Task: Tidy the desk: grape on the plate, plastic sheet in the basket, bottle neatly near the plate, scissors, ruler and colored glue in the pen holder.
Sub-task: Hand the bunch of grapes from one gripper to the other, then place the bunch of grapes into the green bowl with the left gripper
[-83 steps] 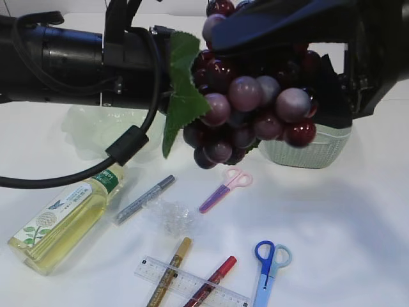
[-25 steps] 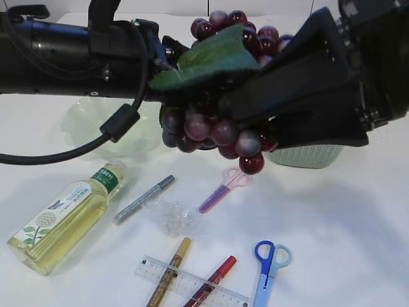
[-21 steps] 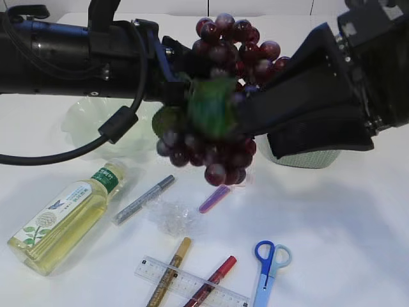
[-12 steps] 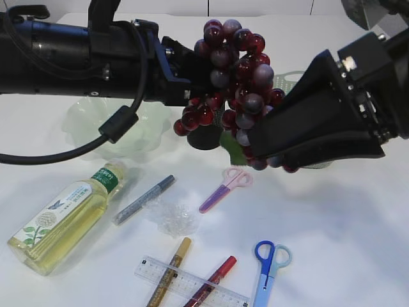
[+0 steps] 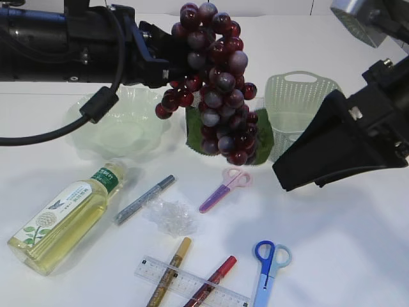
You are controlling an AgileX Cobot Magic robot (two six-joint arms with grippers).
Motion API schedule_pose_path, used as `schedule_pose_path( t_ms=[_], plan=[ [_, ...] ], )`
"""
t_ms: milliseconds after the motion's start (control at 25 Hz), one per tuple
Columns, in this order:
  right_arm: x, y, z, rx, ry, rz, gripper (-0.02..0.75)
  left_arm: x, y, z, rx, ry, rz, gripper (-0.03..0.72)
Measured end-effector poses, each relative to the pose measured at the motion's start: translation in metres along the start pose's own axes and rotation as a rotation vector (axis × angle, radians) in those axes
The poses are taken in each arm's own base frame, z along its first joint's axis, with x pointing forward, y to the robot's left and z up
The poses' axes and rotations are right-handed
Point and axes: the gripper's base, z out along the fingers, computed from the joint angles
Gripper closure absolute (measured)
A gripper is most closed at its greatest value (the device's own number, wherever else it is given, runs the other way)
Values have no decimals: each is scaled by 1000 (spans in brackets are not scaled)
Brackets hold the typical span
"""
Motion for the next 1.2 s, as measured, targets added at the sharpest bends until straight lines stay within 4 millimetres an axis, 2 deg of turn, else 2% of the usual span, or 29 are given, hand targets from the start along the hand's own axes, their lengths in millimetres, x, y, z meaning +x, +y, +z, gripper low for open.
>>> schedule_pose_path(
  t_ms=[200, 400, 600, 1200],
  plan=[
    [5, -9, -1, 102, 53, 29, 153, -6, 8, -10, -34, -22, -7, 614],
    [12, -28, -5, 319, 120, 86, 153, -6, 14, -14, -57, -25, -26, 614],
    [17, -40, -11, 475, 161, 140, 153, -4, 23, -15, -152, -8, -49, 614],
    [20, -46, -15, 547, 195, 155, 153, 3, 57, -29, -569, 54, -116, 614]
  ],
)
